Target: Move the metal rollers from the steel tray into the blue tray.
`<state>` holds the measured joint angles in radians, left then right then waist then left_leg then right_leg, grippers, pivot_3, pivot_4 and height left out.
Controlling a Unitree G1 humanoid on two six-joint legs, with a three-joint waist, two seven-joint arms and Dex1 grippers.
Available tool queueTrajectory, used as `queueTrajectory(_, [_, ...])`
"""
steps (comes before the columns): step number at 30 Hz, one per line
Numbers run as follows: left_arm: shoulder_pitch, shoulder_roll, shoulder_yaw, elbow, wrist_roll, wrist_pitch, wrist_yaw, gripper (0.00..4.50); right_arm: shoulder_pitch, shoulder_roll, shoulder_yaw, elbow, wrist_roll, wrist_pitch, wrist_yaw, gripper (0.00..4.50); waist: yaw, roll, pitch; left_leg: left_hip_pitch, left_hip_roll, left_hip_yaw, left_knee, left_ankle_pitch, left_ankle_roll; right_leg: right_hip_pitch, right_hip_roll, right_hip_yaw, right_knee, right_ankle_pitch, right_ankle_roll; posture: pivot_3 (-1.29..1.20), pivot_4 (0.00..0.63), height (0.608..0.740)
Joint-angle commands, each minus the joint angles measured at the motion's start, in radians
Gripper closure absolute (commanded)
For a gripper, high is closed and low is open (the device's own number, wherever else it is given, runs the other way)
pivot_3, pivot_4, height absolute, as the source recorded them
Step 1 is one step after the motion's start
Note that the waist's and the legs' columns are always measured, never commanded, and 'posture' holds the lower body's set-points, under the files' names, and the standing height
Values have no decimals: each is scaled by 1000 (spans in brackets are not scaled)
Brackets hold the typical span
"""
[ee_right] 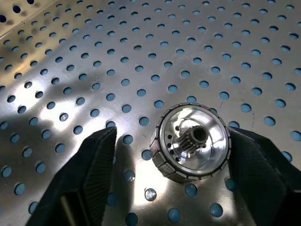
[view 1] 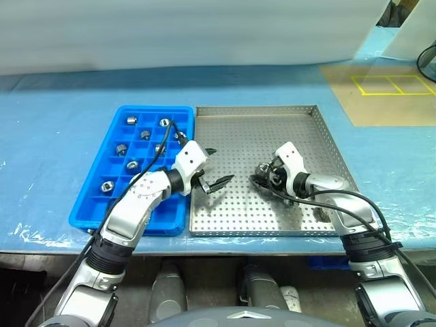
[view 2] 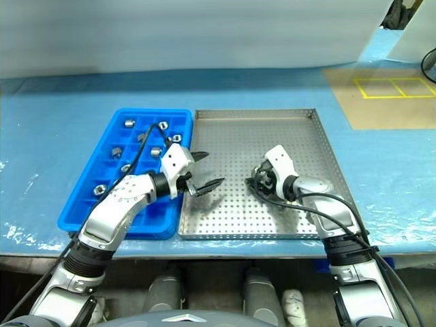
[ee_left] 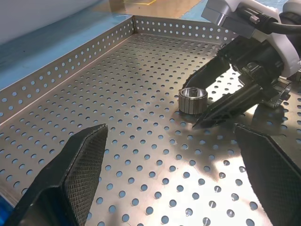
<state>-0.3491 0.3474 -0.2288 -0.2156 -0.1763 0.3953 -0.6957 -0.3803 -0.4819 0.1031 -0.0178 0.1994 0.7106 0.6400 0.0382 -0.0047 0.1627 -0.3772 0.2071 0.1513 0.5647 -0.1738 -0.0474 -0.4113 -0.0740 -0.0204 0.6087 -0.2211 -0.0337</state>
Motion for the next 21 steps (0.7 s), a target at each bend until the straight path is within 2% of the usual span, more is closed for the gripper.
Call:
queueTrajectory(1, [-3, 4, 16, -24, -4, -23, 4, 0, -20, 20, 3, 9, 4, 2, -6, 1971, 0, 0, 0, 1, 0, 0, 0, 0, 0, 1, 0, 0, 0, 0, 0, -107, 150, 740])
queueTrajectory(3, [-3, 5, 17, -27, -4, -23, 6, 0, -30, 33, -2, 20, 2, -8, -15, 2699, 0, 0, 0, 2, 0, 0, 0, 0, 0, 1, 0, 0, 0, 0, 0, -104, 150, 740])
queueTrajectory(4, [-2, 6, 17, -29, -3, -23, 7, 0, -34, 39, -5, 27, 0, -14, -21, 2878, -1, 0, 0, 2, 0, 0, 0, 0, 0, 2, 0, 0, 0, 0, 0, -100, 150, 740])
queueTrajectory(9, [25, 12, 45, -72, -16, 5, 35, 0, -70, 76, -29, 49, 2, -82, -40, 2872, -15, 0, 0, 4, 0, 0, 0, 0, 0, 3, 0, 0, 0, 1, -1, -69, 150, 740])
queueTrajectory(14, [105, 31, 112, -180, -31, 84, 103, 0, -182, 131, -19, 69, 10, -172, -26, 2872, -19, 2, 1, 4, 1, 0, -1, 0, 0, 2, 0, 0, 0, 2, -2, 4, 150, 740])
queueTrajectory(21, [232, 10, 201, -340, -29, 202, 251, 0, -350, 224, 80, 169, -13, -217, 44, 2872, 10, 2, 1, -4, 1, -1, -2, 1, -1, -5, 0, -2, -1, 1, -2, 126, 150, 740])
